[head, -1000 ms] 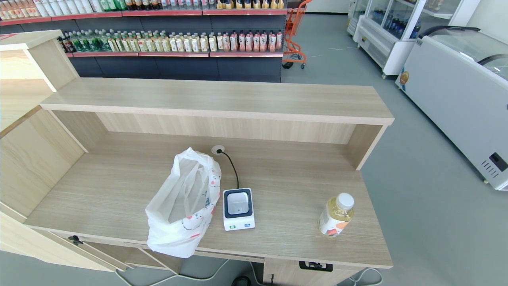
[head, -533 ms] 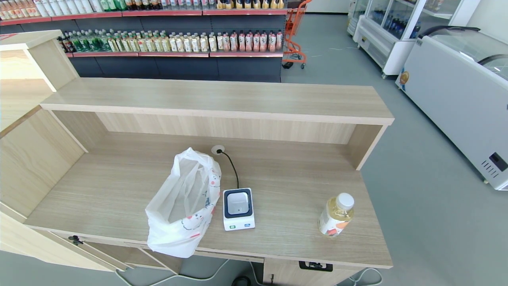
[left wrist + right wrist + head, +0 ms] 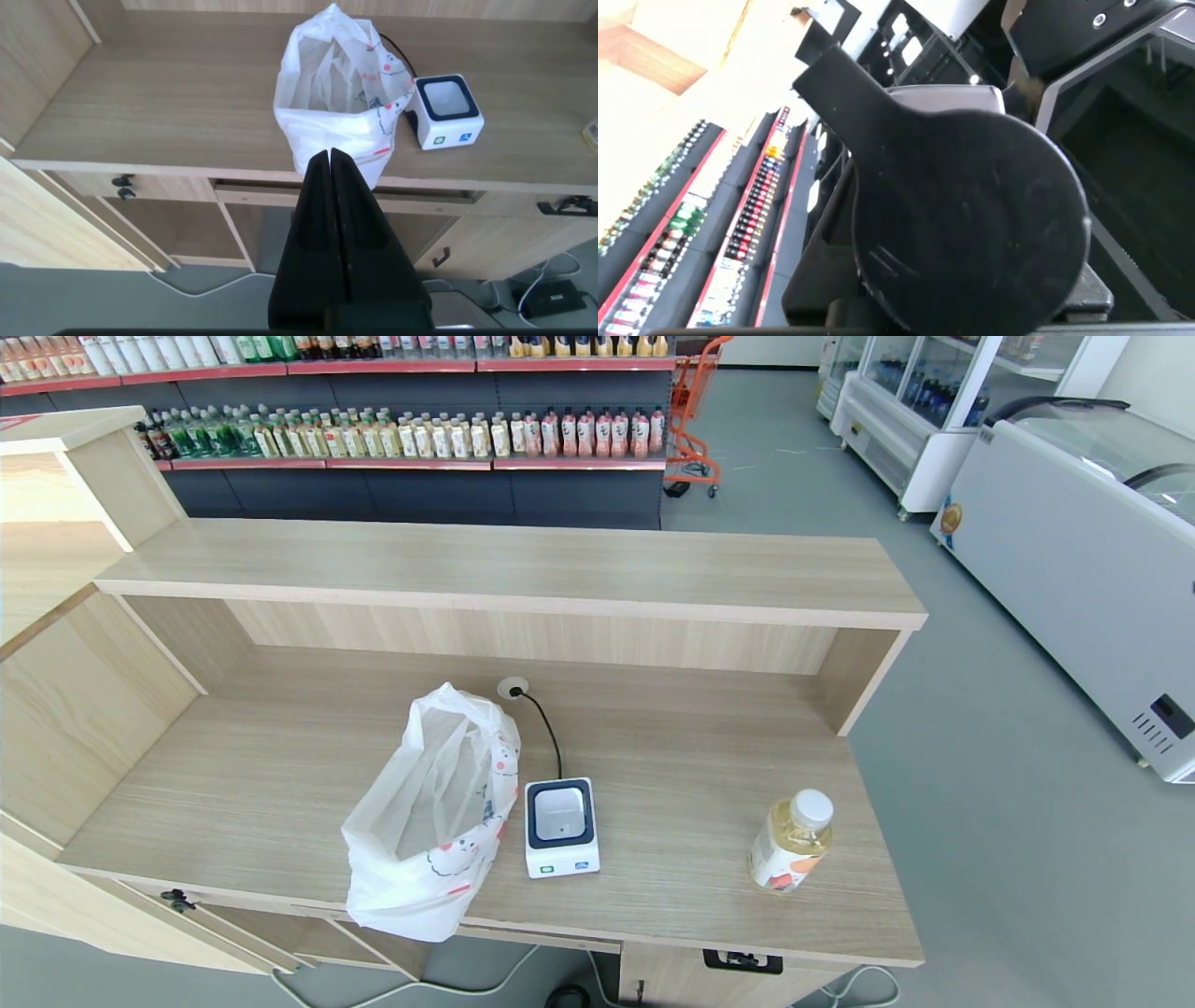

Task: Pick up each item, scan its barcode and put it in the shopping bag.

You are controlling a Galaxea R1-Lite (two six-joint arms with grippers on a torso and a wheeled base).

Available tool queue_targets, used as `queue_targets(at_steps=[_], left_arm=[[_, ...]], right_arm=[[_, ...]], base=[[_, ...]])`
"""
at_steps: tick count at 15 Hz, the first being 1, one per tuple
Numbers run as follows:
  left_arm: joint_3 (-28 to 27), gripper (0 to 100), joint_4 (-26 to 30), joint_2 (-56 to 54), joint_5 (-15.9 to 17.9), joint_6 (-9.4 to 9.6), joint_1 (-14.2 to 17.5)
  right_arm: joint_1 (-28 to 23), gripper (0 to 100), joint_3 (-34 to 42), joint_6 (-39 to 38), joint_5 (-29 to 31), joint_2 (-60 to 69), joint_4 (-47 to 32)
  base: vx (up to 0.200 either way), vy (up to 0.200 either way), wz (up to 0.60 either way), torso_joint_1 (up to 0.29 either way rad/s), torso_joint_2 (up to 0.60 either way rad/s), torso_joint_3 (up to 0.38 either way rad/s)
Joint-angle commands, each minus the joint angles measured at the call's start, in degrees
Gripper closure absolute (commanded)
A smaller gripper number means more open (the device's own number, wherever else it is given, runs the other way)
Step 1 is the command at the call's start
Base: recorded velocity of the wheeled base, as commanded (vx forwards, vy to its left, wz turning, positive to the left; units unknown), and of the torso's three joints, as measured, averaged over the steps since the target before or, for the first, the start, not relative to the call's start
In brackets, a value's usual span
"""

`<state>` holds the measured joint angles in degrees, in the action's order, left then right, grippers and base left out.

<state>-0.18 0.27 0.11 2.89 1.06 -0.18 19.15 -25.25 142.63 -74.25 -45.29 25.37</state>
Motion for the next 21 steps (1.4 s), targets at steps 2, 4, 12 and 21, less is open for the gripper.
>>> queue_targets(at_steps=[2, 4, 12, 21], left_arm=[[0.0, 100, 0.0, 0.0, 0.0, -0.01, 0.0], [0.0, 100, 0.0, 0.0, 0.0, -0.01, 0.0], [0.0, 100, 0.0, 0.0, 0.0, -0.01, 0.0], [0.0, 100, 0.0, 0.0, 0.0, -0.01, 0.0]], right_arm=[[-0.2, 100, 0.1, 0.0, 0.0, -0.3, 0.0], [-0.6, 100, 0.5, 0.1, 2.0, 0.6, -1.6], [-0.8, 100, 0.3, 0.3, 3.1, 0.6, -4.4], [-13.0, 100, -8.5, -35.5, 23.3, -9.8, -13.5]], base=[[0.000, 0.000, 0.00, 0.000, 0.00, 0.000], [0.000, 0.000, 0.00, 0.000, 0.00, 0.000], [0.000, 0.000, 0.00, 0.000, 0.00, 0.000], [0.000, 0.000, 0.00, 0.000, 0.00, 0.000]])
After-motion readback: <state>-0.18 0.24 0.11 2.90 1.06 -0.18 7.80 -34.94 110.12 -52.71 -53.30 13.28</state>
